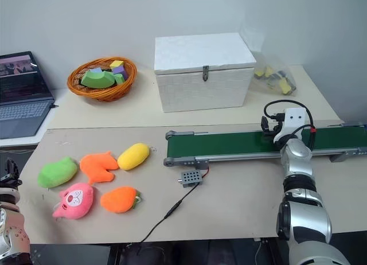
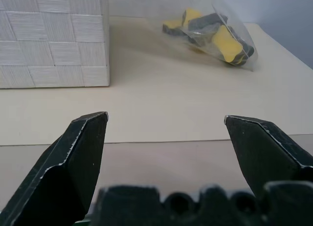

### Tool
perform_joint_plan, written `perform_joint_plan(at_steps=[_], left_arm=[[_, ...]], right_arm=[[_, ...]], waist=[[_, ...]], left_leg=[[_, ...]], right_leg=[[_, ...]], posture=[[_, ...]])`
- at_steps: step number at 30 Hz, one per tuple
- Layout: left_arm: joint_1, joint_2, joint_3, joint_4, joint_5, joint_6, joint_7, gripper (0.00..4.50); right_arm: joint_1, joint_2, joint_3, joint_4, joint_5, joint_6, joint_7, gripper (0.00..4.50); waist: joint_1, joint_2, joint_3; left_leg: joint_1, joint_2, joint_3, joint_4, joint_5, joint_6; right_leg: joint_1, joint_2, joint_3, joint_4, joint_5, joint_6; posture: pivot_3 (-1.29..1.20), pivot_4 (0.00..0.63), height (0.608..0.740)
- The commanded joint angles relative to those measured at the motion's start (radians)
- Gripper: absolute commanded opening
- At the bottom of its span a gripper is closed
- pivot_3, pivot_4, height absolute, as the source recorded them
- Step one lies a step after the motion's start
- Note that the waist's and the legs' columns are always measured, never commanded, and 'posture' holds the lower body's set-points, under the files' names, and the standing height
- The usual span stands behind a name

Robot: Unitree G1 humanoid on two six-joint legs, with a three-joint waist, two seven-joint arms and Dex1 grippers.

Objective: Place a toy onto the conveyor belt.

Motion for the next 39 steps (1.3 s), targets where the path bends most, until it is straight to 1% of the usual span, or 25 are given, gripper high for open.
perform_joint_plan(at_steps=[1,13,16,18,19,21,23,26,29,30,32,34,36,39], left_arm=[[-0.012,0.029,0.003,-0.006,0.012,-0.013,-0.012,3.20],[-0.033,0.027,-0.018,0.018,0.016,0.001,-0.039,3.20],[-0.037,0.026,-0.022,0.018,0.018,0.006,-0.045,3.20],[-0.039,0.025,-0.024,0.019,0.019,0.007,-0.047,3.20],[-0.039,0.025,-0.024,0.020,0.020,0.007,-0.048,3.20],[-0.039,0.024,-0.025,0.019,0.020,0.007,-0.049,3.20],[-0.041,0.024,-0.026,0.021,0.018,0.006,-0.052,3.20],[-0.044,0.025,-0.027,0.024,0.018,0.005,-0.053,3.20],[-0.048,0.027,-0.028,0.025,0.017,0.006,-0.055,3.20],[-0.050,0.028,-0.029,0.026,0.018,0.007,-0.056,3.20],[-0.051,0.030,-0.031,0.026,0.019,0.009,-0.058,3.20],[-0.051,0.032,-0.031,0.021,0.018,0.012,-0.060,3.20],[-0.047,0.032,-0.029,0.014,0.018,0.016,-0.060,3.20],[-0.031,0.027,-0.021,-0.003,0.006,0.027,-0.063,3.20]], right_arm=[[0.000,-0.017,-0.018,-0.040,0.012,-0.006,-0.007,4.50],[0.007,-0.024,-0.018,-0.035,0.008,-0.002,-0.025,4.50],[0.001,-0.012,-0.008,-0.071,0.015,0.003,0.003,4.50],[0.004,0.016,0.011,-0.171,0.064,0.030,0.120,4.50],[0.024,0.034,0.035,-0.269,0.107,0.068,0.214,4.50],[0.074,0.053,0.079,-0.457,0.195,0.170,0.366,4.50],[0.143,0.046,0.125,-0.658,0.317,0.327,0.516,4.50],[0.266,-0.014,0.210,-0.917,0.420,0.466,0.704,4.50],[0.355,-0.084,0.267,-1.096,0.490,0.543,0.854,4.50],[0.372,-0.112,0.292,-1.148,0.492,0.552,0.895,4.50],[0.381,-0.152,0.340,-1.218,0.454,0.550,0.928,4.50],[0.376,-0.176,0.373,-1.254,0.404,0.529,0.929,4.50],[0.364,-0.175,0.386,-1.256,0.361,0.504,0.908,4.50],[0.355,-0.162,0.387,-1.252,0.346,0.503,0.893,4.50]], waist=[[0.000,0.000,0.000],[-0.002,0.000,0.000],[-0.002,0.000,0.000],[-0.004,0.000,0.000],[-0.007,0.000,0.000],[-0.012,0.000,0.000],[-0.011,0.000,0.000],[0.000,0.000,0.000],[0.010,0.000,0.000],[0.011,0.000,0.000],[0.013,0.000,0.000],[0.012,-0.001,-0.001],[0.011,-0.002,-0.001],[0.013,-0.002,-0.001]], left_leg=[[0.000,0.000,0.000,0.000,0.000,0.000],[0.000,0.001,0.001,0.000,0.000,0.000],[0.000,0.001,0.001,0.000,0.000,0.000],[0.000,0.001,0.002,0.000,0.000,0.000],[0.000,0.001,0.002,0.000,0.000,0.000],[0.000,0.003,0.003,0.000,-0.001,-0.001],[-0.001,0.008,0.004,0.001,-0.003,-0.002],[-0.001,0.014,0.004,0.002,-0.006,-0.003],[-0.002,0.015,0.004,0.002,-0.007,-0.003],[-0.002,0.015,0.004,0.002,-0.007,-0.003],[-0.002,0.015,0.005,0.002,-0.008,-0.003],[-0.001,0.016,0.008,0.003,-0.008,-0.004],[0.001,0.018,0.011,0.003,-0.009,-0.006],[0.001,0.019,0.012,0.003,-0.010,-0.006]], right_leg=[[0.000,0.000,0.000,0.000,0.000,0.000],[-0.001,0.001,0.001,0.000,0.000,0.000],[-0.001,0.001,0.001,0.000,0.000,0.000],[-0.001,0.001,0.001,0.000,0.001,0.000],[-0.001,0.001,0.002,0.000,0.001,0.000],[-0.001,0.003,0.003,0.000,0.001,0.000],[-0.001,0.007,0.003,-0.001,0.002,-0.001],[-0.001,0.012,0.001,0.000,0.002,-0.003],[-0.001,0.013,-0.001,-0.001,0.003,-0.003],[-0.001,0.013,-0.001,-0.002,0.003,-0.003],[-0.001,0.013,-0.001,-0.002,0.003,-0.003],[-0.003,0.013,-0.001,-0.004,0.003,-0.004],[-0.002,0.014,-0.001,-0.003,0.004,-0.005],[-0.003,0.015,-0.001,-0.002,0.005,-0.006]], posture=[[0.00,0.150,0.740],[0.00,0.150,0.740],[0.00,0.150,0.740],[0.00,0.150,0.740],[0.00,0.150,0.740],[0.00,0.150,0.740],[0.00,0.150,0.740],[0.00,0.150,0.740],[0.00,0.150,0.740],[0.00,0.150,0.740],[0.00,0.150,0.740],[0.00,0.150,0.740],[0.00,0.150,0.740],[0.00,0.150,0.740]])
